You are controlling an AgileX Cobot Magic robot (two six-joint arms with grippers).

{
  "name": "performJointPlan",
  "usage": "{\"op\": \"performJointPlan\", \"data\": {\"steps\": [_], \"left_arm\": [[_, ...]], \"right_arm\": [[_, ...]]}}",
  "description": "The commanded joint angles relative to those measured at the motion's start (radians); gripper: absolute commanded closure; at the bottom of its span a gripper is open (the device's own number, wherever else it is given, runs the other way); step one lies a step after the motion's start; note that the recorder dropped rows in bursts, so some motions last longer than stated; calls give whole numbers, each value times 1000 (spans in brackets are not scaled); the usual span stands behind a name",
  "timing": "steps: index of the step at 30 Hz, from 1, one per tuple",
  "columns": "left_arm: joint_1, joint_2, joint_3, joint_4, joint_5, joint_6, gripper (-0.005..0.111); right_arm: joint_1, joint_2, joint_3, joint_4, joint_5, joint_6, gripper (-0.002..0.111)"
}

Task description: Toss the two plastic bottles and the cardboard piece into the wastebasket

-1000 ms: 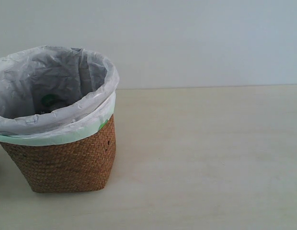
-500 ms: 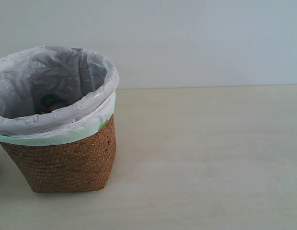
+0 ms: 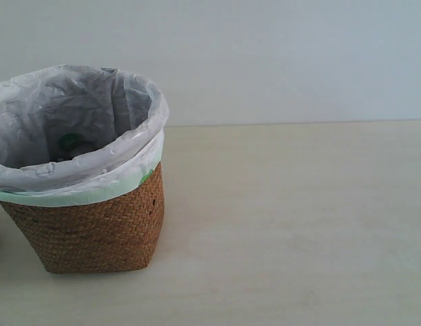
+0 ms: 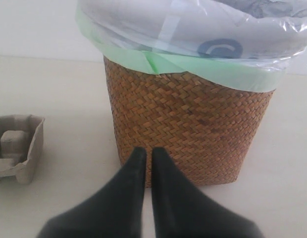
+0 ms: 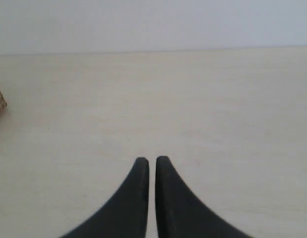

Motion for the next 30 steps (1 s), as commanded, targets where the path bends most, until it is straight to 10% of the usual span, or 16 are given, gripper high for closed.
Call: {"op": "performJointPlan", "data": {"steps": [1,17,25,30], "left_arm": [[3,-3,3,-4,-3,-5,103],[3,-3,3,0,-3,-5,103],[3,-3,3,-529,-5,-98,103],[3,-3,3,-575,-34,-98,103]], "right_arm": [[-7,-6,5,-7,14,-10,107],[-7,-6,5,-7,14,-10,107],[-7,-6,5,-7,14,-10,107],[-7,-6,5,-7,14,-10,107]]}}
